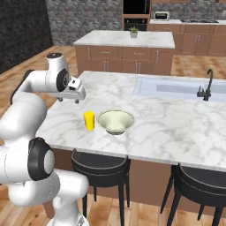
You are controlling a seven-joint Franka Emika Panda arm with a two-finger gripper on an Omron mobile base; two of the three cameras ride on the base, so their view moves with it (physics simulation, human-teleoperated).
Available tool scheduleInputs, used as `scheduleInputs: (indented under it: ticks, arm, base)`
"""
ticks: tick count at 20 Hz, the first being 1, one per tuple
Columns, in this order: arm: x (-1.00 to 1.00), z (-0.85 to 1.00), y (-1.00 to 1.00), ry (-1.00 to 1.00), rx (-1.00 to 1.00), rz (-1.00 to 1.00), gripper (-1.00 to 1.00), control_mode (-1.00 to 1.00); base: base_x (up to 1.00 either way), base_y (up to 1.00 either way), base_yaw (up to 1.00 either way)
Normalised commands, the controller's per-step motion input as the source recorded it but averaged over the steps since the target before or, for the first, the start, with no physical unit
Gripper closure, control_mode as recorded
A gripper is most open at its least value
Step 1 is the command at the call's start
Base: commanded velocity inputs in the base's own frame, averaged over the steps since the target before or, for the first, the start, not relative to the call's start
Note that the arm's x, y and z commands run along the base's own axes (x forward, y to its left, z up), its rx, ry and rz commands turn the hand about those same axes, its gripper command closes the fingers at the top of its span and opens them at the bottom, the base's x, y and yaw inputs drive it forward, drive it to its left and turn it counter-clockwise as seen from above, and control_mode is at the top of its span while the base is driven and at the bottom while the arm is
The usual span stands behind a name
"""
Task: Place the cup inside the bowl on the dining table and move the bowl to any counter.
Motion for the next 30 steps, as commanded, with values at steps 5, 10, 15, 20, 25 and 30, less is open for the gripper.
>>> scheduleInputs:
  ticks: [5, 10, 15, 20, 25, 30]
  arm:
    - [0.32, -0.01, 0.00, 0.00, -0.03, -0.08, -1.00, -1.00]
    - [0.14, 0.00, 0.00, 0.10, -0.03, -0.10, -1.00, -1.00]
    - [0.04, 0.00, 0.00, 0.15, -0.01, -0.04, -1.00, -1.00]
    - [0.16, 0.00, 0.00, 0.16, 0.00, 0.00, -1.00, -1.00]
    - [0.20, -0.12, 0.00, 0.07, 0.00, 0.00, -1.00, -1.00]
    - [0.29, -0.18, 0.00, 0.00, 0.00, 0.00, -1.00, -1.00]
  base:
    - [0.00, 0.00, 0.00]
    - [0.00, 0.00, 0.00]
    - [0.00, 0.00, 0.00]
    - [0.00, 0.00, 0.00]
    - [0.00, 0.00, 0.00]
    - [0.00, 0.00, 0.00]
